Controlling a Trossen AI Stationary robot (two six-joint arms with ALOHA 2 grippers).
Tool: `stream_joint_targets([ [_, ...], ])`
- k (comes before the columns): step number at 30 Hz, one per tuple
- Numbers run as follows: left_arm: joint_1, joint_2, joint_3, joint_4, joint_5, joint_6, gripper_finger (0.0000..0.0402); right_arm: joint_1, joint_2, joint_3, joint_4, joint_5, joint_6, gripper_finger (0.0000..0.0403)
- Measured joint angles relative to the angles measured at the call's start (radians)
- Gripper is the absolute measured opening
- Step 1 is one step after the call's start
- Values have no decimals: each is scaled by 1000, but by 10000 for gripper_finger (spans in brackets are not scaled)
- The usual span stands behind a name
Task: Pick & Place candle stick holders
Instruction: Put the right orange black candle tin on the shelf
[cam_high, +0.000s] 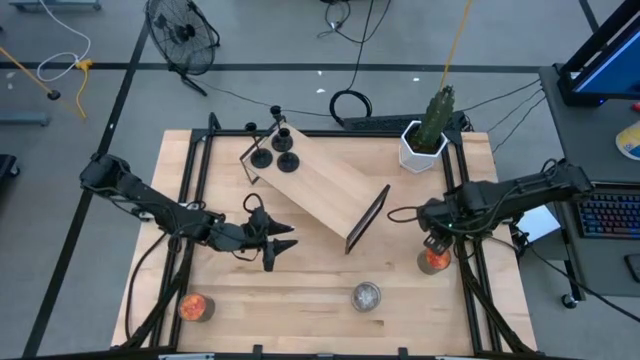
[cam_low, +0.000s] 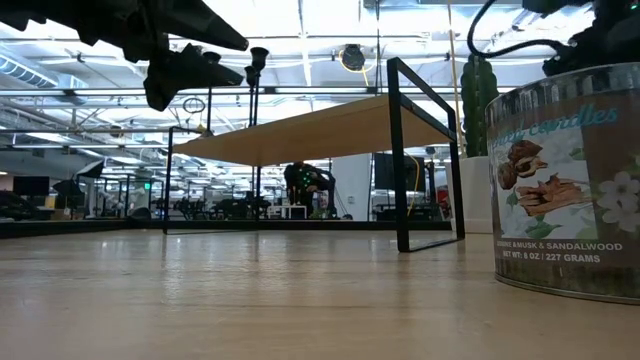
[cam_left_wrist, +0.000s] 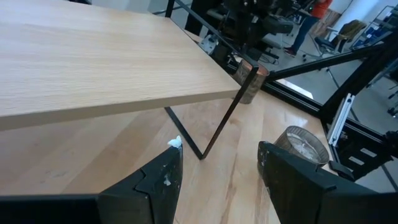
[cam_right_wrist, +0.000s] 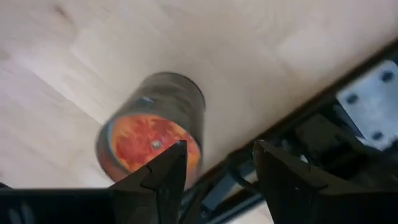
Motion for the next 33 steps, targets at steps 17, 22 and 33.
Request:
stream_joint_targets([
  [17, 0, 0, 0, 0, 0, 0, 214, 0, 0, -100, 122, -61, -89, 181],
  [22, 0, 0, 0, 0, 0, 3, 214, 0, 0, -128, 138, -84, -90, 181],
  [33, 0, 0, 0, -2, 0, 4, 214, 0, 0, -175, 205, -71, -92, 168],
])
